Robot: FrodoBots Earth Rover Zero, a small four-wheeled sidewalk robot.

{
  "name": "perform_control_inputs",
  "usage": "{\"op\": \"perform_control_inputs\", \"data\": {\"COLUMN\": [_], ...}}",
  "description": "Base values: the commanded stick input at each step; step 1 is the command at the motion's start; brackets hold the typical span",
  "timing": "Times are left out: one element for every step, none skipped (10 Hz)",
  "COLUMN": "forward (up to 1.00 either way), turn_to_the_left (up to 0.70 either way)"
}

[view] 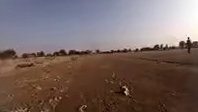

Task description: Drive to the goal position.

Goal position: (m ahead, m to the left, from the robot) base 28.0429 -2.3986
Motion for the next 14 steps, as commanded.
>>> {"op": "perform_control_inputs", "data": {"forward": [0.5, 0.5, 0.5, 0.5, 0.5, 0.5, 0.5, 0.5, 0.5, 0.5, 0.5, 0.5, 0.5, 0.5], "turn_to_the_left": [0.0, 0.0, 0.0, 0.0, 0.0, 0.0, 0.0, 0.0, 0.0, 0.0, 0.0, 0.0, 0.0, 0.0]}}
